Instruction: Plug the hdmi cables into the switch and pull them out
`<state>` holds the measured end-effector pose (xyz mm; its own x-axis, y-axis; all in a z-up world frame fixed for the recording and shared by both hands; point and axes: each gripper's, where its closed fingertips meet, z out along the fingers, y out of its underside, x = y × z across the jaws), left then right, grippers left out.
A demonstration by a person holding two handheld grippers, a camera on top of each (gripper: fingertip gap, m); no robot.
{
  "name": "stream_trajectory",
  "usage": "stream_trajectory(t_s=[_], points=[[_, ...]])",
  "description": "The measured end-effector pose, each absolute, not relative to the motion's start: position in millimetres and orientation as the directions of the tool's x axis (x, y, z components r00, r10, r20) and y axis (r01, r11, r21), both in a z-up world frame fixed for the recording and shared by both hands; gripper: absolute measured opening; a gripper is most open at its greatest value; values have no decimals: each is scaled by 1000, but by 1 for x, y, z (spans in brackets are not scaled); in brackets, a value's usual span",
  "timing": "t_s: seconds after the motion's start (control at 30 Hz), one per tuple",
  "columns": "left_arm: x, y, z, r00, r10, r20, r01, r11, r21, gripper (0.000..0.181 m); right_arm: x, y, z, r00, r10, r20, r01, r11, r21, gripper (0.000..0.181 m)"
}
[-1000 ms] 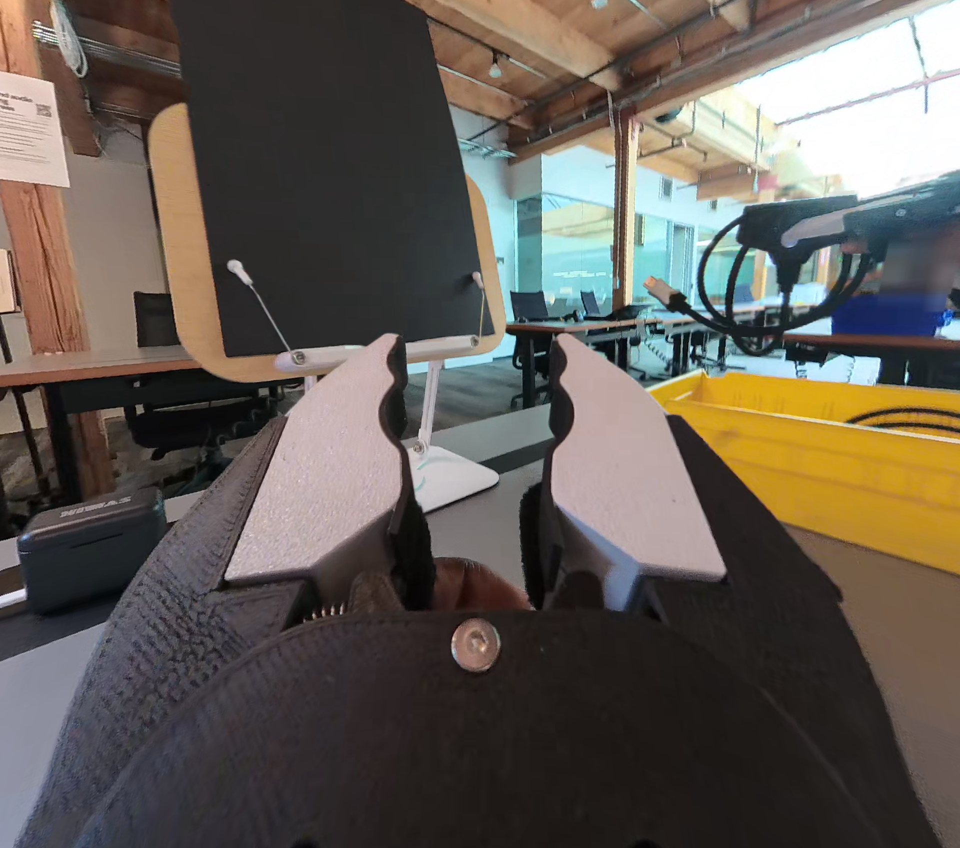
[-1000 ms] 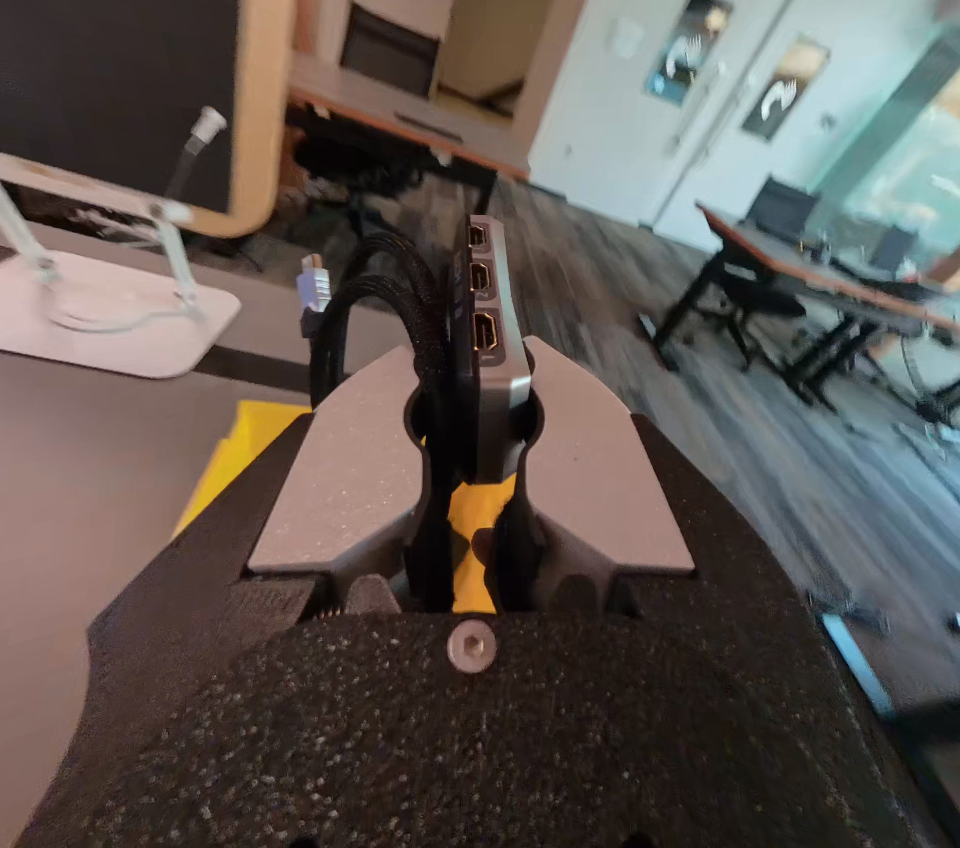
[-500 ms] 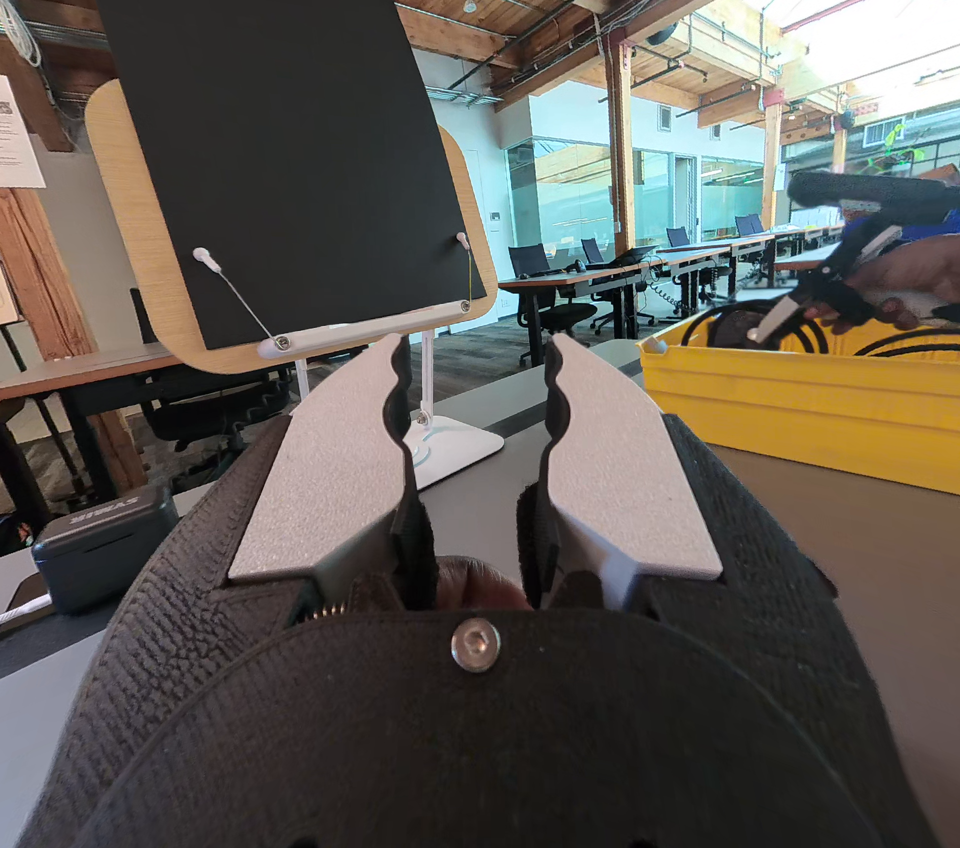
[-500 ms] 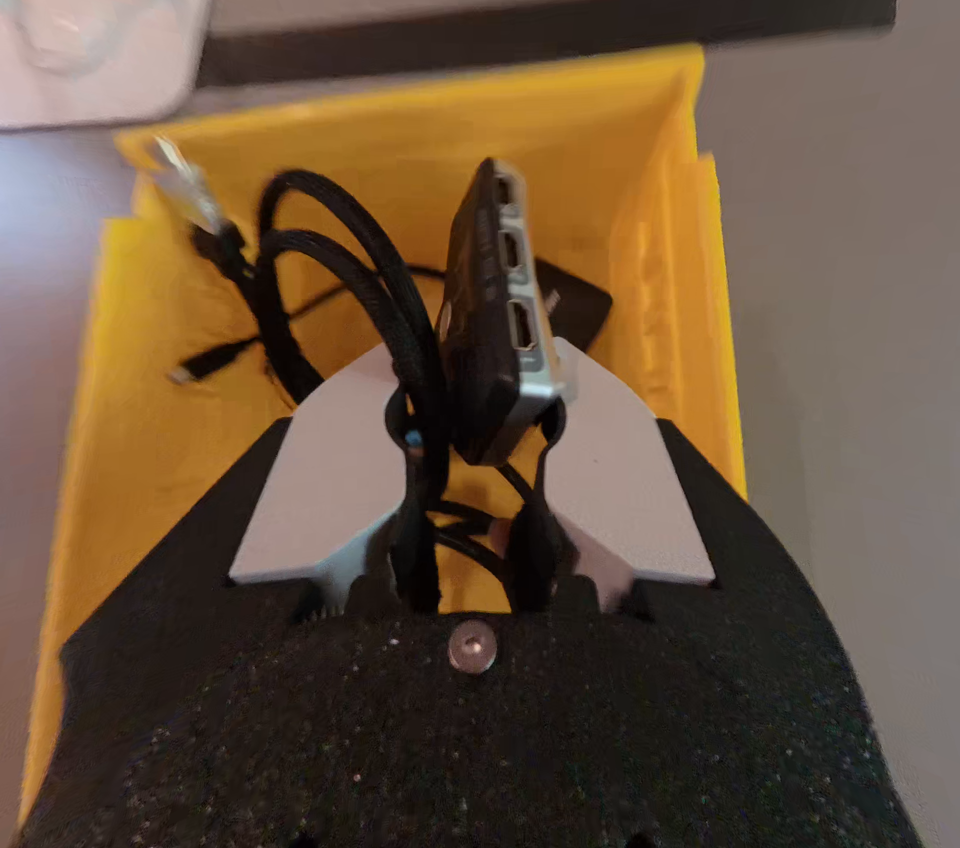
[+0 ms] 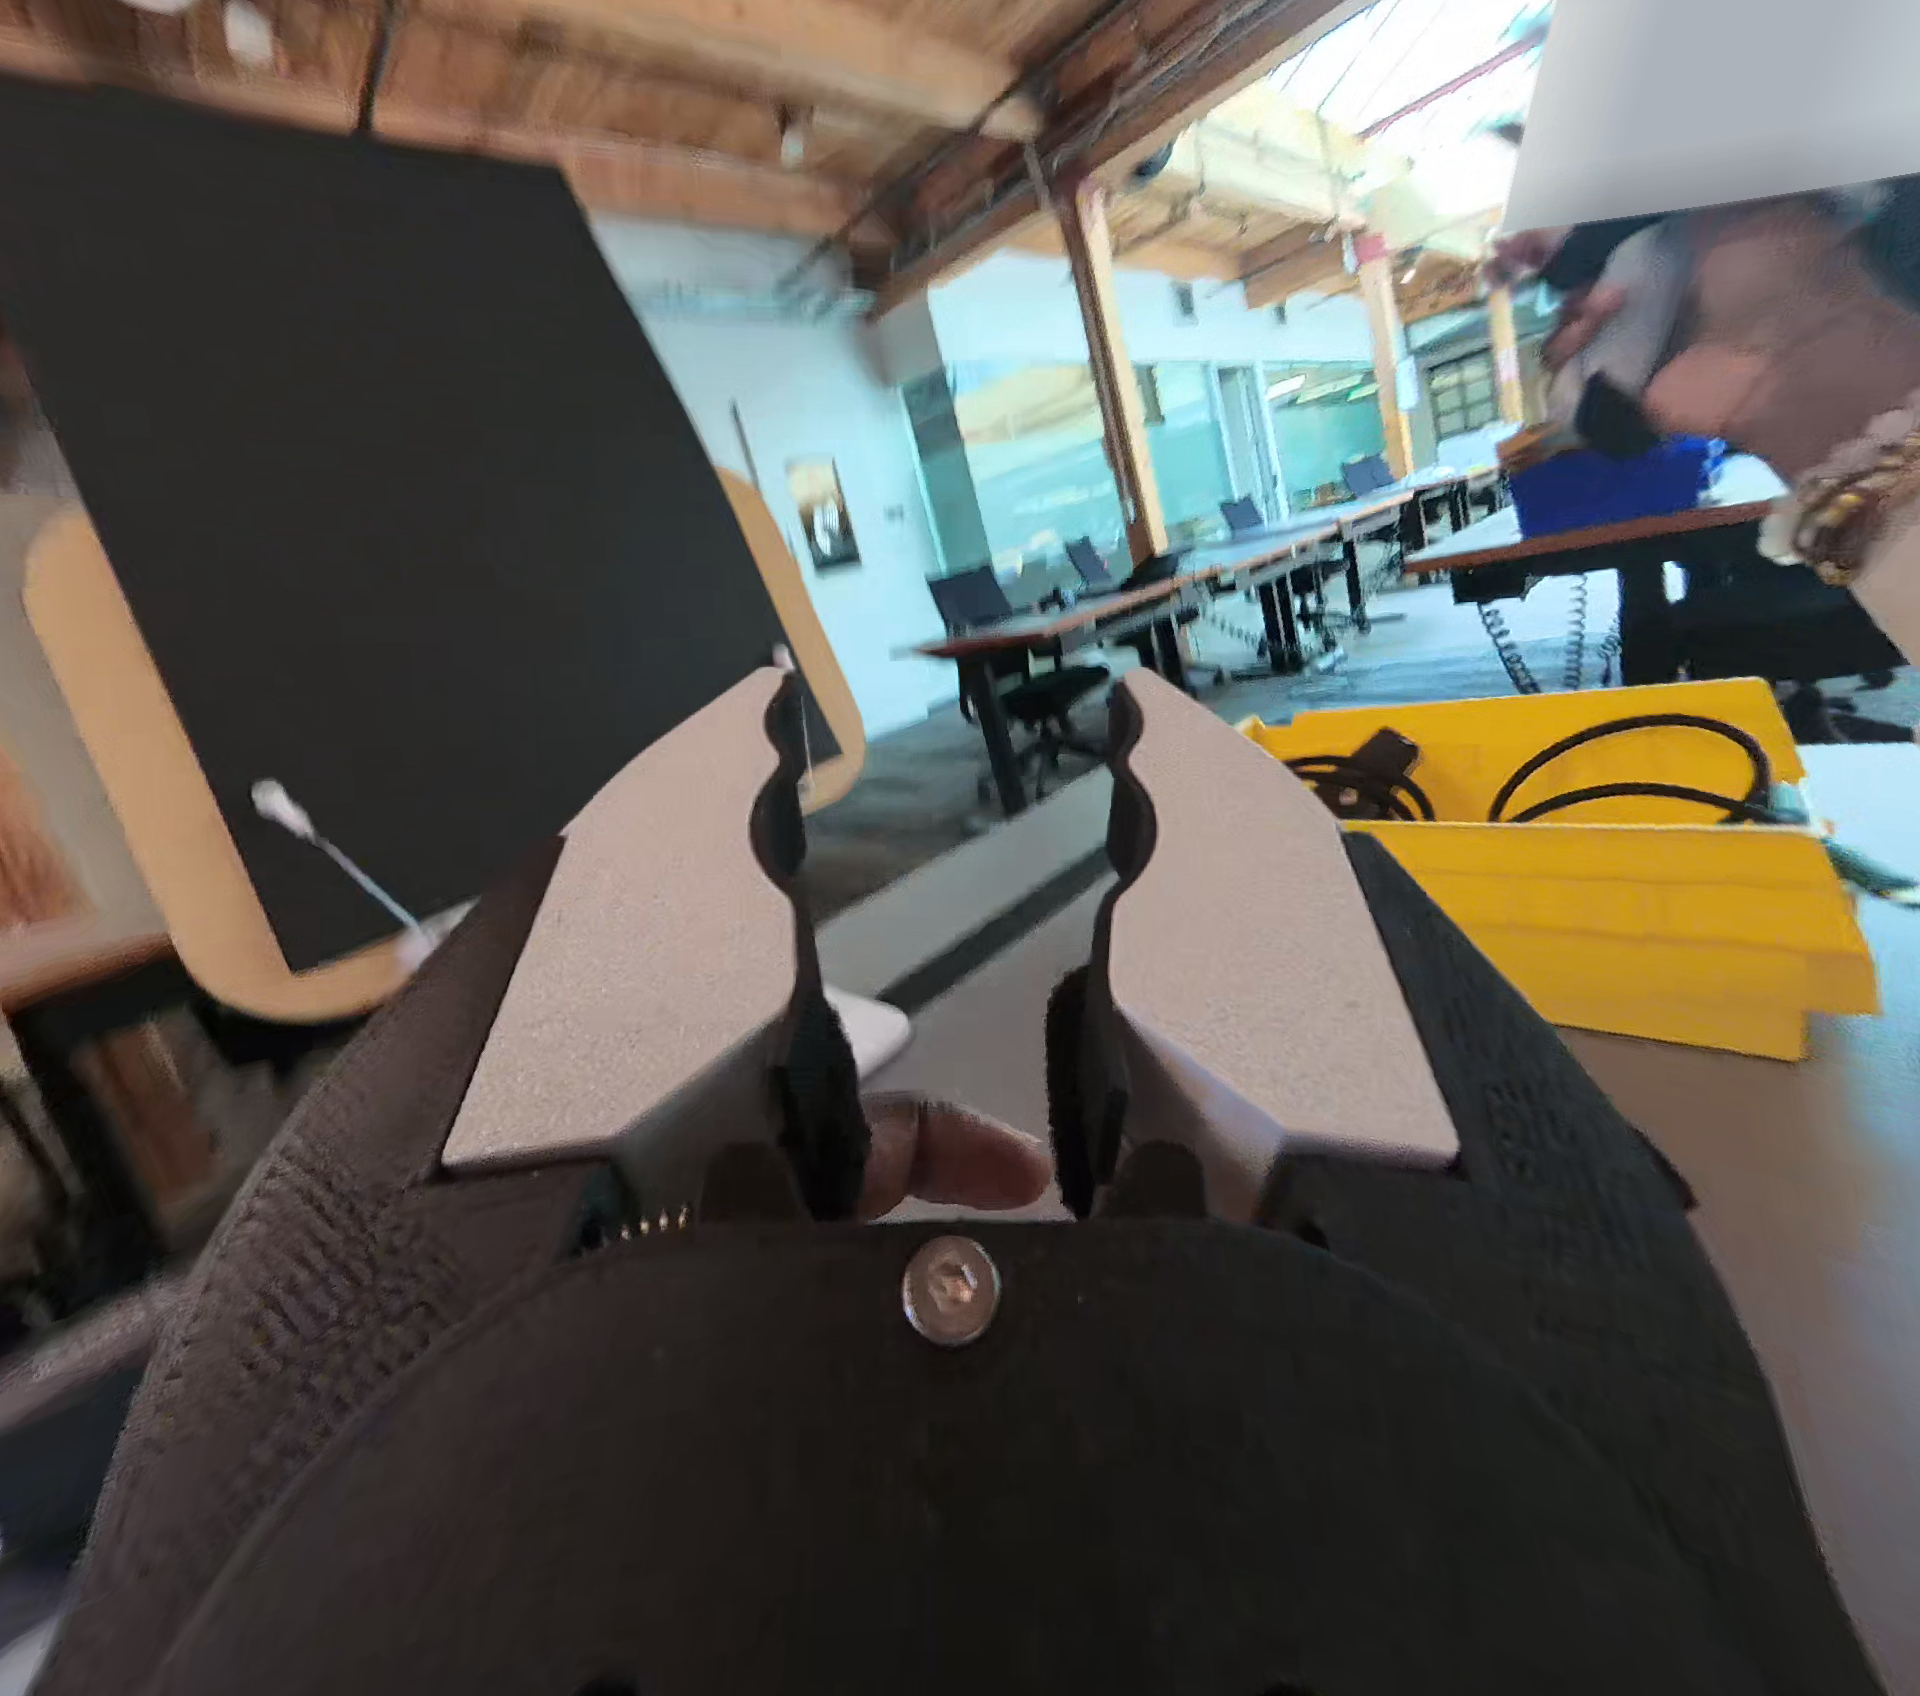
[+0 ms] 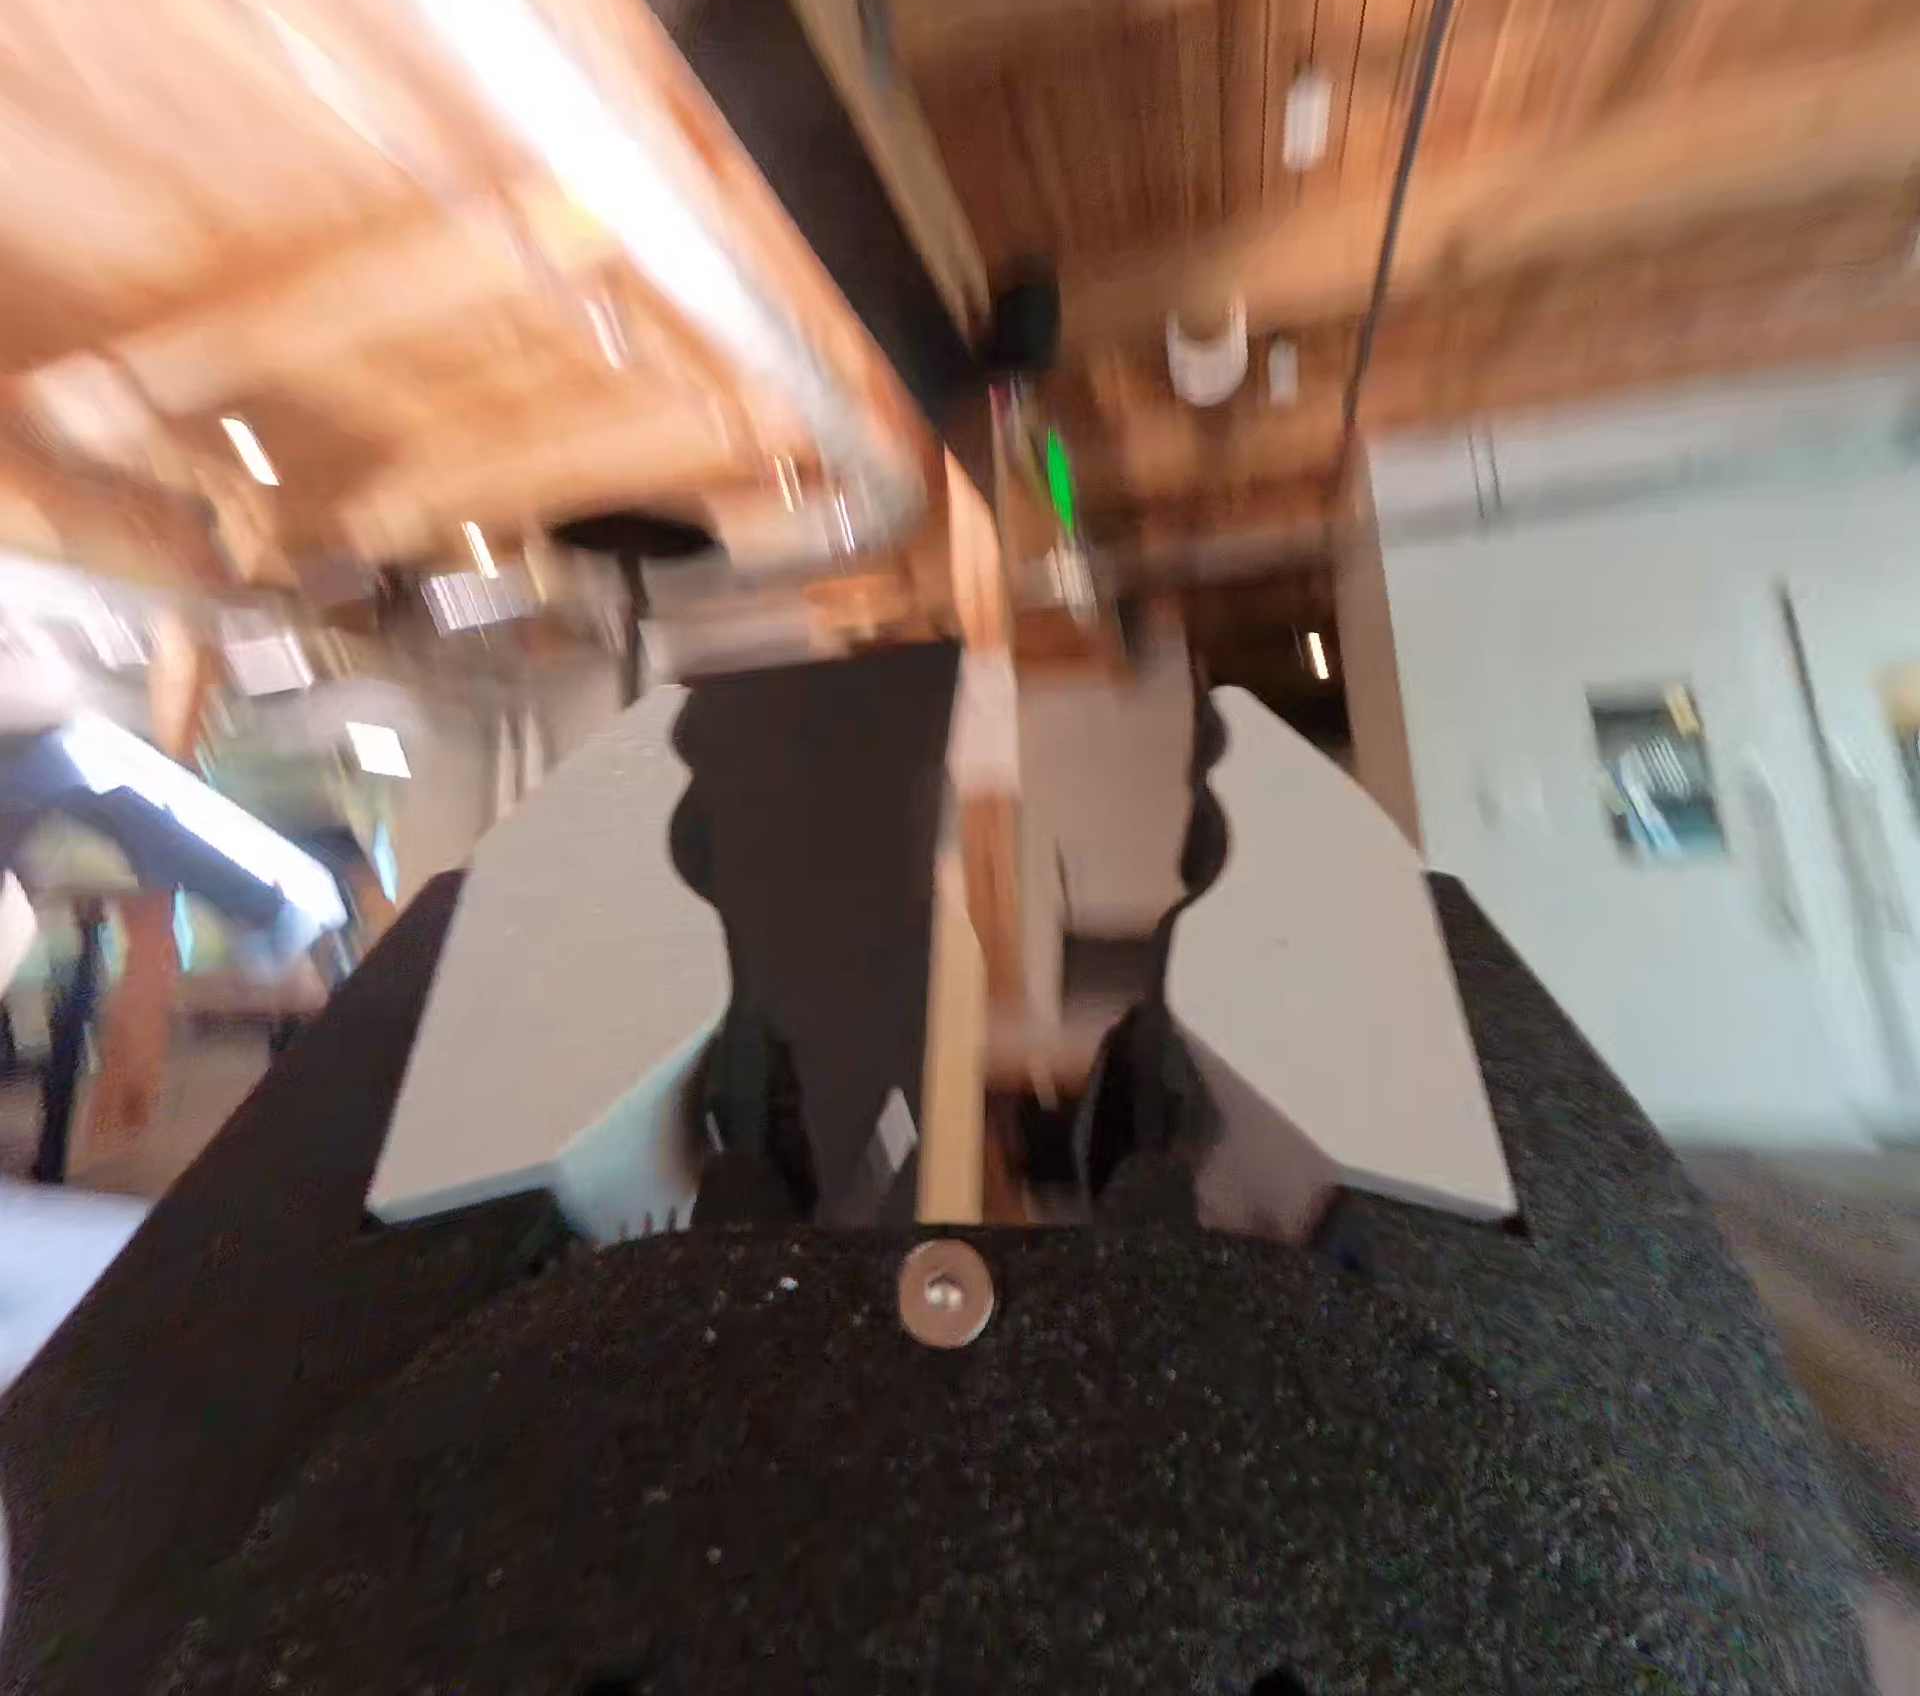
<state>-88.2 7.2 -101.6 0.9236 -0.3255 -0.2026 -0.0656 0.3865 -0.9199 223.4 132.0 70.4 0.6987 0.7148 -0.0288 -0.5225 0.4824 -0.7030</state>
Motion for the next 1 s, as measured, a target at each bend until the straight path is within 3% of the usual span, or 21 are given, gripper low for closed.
stream_trajectory(t_s=[0.07, 0.1, 0.13, 0.17, 0.2, 0.27, 0.33, 0.4, 0.57, 0.77, 0.9, 1.0], points=[[-63, 8, -105, 842, -535, 68, 203, 197, -959, 51, 235, 89, 92, 631, 774, -50, -685, 526, -504, 64], [-41, -1, -95, 686, -691, 228, 391, 86, -916, 51, 232, 79, 97, 575, 817, -50, -729, 484, -483, 68], [-26, -14, -80, 492, -804, 334, 540, -19, -841, 49, 221, 71, 102, 483, 875, -42, -763, 396, -511, 87], [-19, -23, -64, 354, -854, 382, 629, -86, -773, 46, 209, 60, 108, 342, 939, -39, -793, 266, -548, 122], [-19, -25, -53, 307, -866, 394, 674, -94, -733, 44, 199, 40, 114, 163, 987, -17, -816, 125, -564, 143], [-29, -11, -46, 432, -824, 368, 671, 21, -741, 45, 207, -9, 131, -220, 975, 43, -871, -176, -459, 148], [-48, 6, -59, 594, -733, 332, 594, 122, -795, 51, 244, -60, 143, -662, 721, 208, -749, -620, -235, 148], [-65, 14, -75, 630, -689, 358, 587, 121, -800, 52, 248, -99, 144, -856, 398, 330, -466, -870, -158, 148], [-106, 23, -95, 523, -659, 541, 767, 88, -635, 53, 202, -167, 146, -934, 62, 351, -97, -992, -82, 148], [-118, 16, -87, 625, -615, 480, 701, 173, -692, 54, 185, -206, 142, -899, 134, 418, -240, -948, -211, 148], [-115, 15, -87, 684, -587, 434, 647, 213, -732, 54, 175, -185, 143, -891, 164, 423, -208, -976, -58, 148], [-111, 16, -89, 712, -573, 405, 609, 218, -763, 54, 162, -201, 142, -903, 108, 415, -168, -980, -110, 148]])
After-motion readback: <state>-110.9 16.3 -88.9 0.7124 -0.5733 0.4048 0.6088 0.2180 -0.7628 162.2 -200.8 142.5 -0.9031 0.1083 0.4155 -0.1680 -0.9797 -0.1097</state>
